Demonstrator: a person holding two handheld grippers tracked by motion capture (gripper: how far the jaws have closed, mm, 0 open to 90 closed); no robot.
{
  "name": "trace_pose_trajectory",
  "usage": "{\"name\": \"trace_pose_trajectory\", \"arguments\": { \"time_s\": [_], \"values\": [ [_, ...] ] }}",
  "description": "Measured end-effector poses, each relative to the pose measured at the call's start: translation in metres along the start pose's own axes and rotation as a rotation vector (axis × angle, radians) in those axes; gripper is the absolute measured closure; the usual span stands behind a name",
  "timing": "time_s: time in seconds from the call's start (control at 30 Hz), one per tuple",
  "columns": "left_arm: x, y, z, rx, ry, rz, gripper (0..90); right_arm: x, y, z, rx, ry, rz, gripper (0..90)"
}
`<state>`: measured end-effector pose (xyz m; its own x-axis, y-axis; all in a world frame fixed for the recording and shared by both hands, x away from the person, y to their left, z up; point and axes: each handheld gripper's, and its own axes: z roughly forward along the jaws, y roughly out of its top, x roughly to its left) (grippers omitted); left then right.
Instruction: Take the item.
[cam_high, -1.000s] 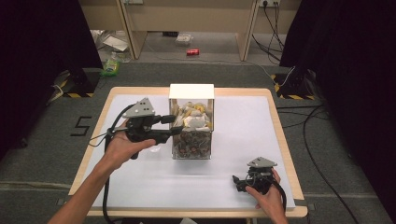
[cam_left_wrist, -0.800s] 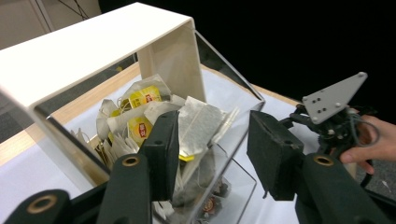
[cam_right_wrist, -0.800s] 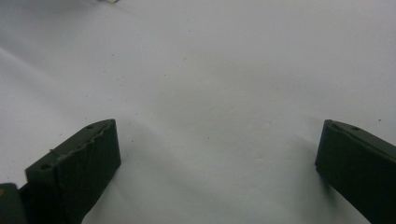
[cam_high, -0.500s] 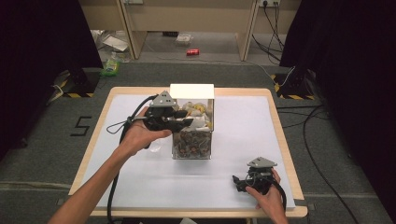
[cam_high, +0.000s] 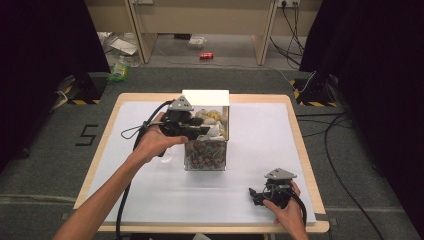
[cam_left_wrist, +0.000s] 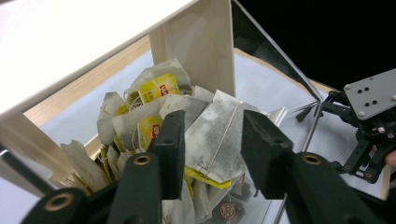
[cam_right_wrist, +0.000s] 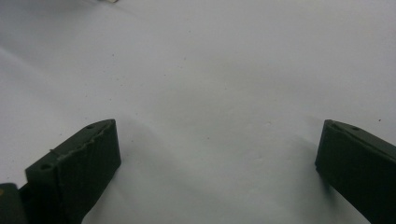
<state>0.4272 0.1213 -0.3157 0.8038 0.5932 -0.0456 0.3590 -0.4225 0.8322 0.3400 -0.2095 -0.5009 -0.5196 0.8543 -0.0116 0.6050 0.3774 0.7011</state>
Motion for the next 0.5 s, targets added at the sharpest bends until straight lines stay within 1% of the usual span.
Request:
{"name": "trace_pose_trajectory", "arguments": {
  "time_s": [0.07, 0.17, 0.27, 0.33, 0.47, 0.5],
  "values": [
    [-0.001, 0.0, 0.001, 0.007, -0.003, 0.005, 53.8, 0.0, 0.0, 0.0, 0.0, 0.0, 0.0, 0.6],
    [-0.004, 0.001, 0.002, 0.026, 0.002, 0.029, 52.9, 0.0, 0.0, 0.0, 0.0, 0.0, 0.0, 0.6],
    [-0.005, 0.003, 0.004, 0.041, 0.017, 0.045, 53.4, 0.0, 0.0, 0.0, 0.0, 0.0, -0.001, 0.6],
    [-0.006, 0.003, 0.004, 0.044, 0.017, 0.052, 54.3, 0.0, 0.0, 0.0, 0.001, 0.001, 0.0, 0.6],
    [-0.009, 0.002, 0.004, 0.044, 0.014, 0.081, 55.6, 0.0, 0.0, 0.0, 0.0, 0.0, -0.001, 0.6],
    [-0.011, 0.002, 0.005, 0.044, 0.013, 0.088, 57.3, 0.0, 0.0, 0.0, 0.001, 0.001, 0.0, 0.6]
  ]
}}
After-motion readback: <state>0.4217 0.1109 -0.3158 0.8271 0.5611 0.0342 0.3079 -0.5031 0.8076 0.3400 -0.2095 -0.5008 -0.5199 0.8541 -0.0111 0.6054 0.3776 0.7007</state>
